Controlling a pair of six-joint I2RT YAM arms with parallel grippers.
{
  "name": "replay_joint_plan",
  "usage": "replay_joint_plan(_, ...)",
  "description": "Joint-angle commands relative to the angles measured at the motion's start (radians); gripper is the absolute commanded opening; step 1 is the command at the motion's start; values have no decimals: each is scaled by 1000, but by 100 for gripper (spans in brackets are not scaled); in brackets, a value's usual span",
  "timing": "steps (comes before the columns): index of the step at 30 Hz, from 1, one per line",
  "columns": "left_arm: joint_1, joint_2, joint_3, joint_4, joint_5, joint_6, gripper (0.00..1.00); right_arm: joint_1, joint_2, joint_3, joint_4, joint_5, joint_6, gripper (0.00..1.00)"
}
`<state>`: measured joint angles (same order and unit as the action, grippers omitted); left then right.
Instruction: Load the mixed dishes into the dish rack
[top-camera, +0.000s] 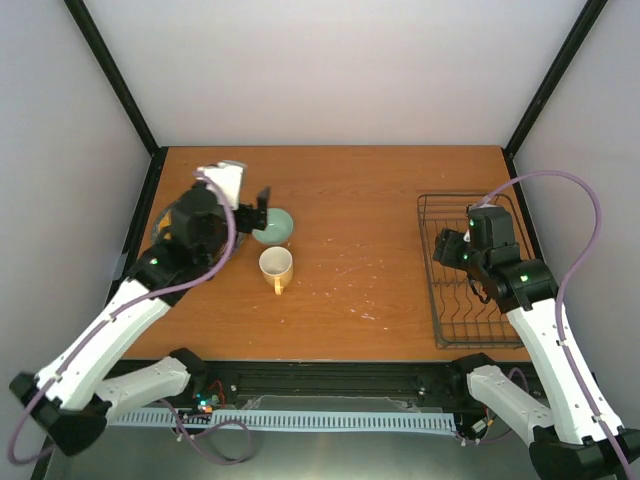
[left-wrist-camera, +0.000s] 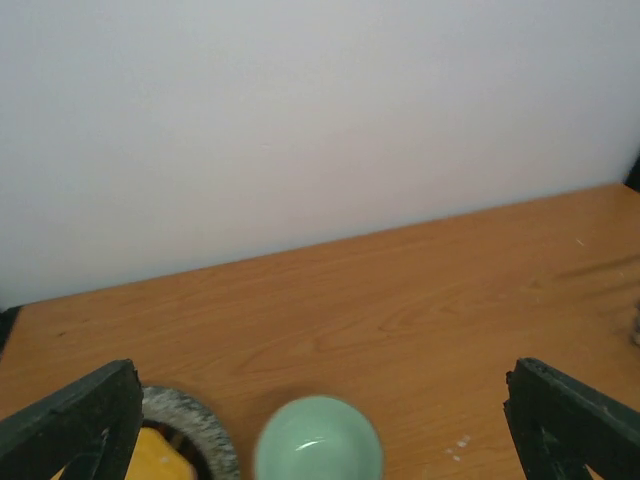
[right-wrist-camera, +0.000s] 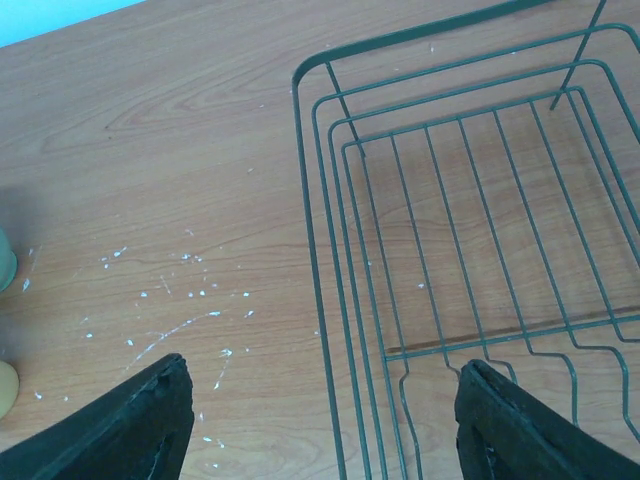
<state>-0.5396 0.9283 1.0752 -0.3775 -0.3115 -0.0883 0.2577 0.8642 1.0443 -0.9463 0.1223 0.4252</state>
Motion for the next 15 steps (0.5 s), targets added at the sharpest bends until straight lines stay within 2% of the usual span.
replay_joint_plan(1,-189,114,82,-10,-236,13,100,-7,-28,8,-28,28,-11,71)
replay_joint_plan(3,-223,137,96,-27,-219,-41,100,-7,-33,27,-59,69,-22,70)
replay_joint_plan(7,-247,123,70,-36,-187,-98,100,-7,-25,55,-127,123,-44,61)
replay_joint_plan(15,-247,98,32,-127,-252,-146,100,-8,123,-8,-134,27,-43,37)
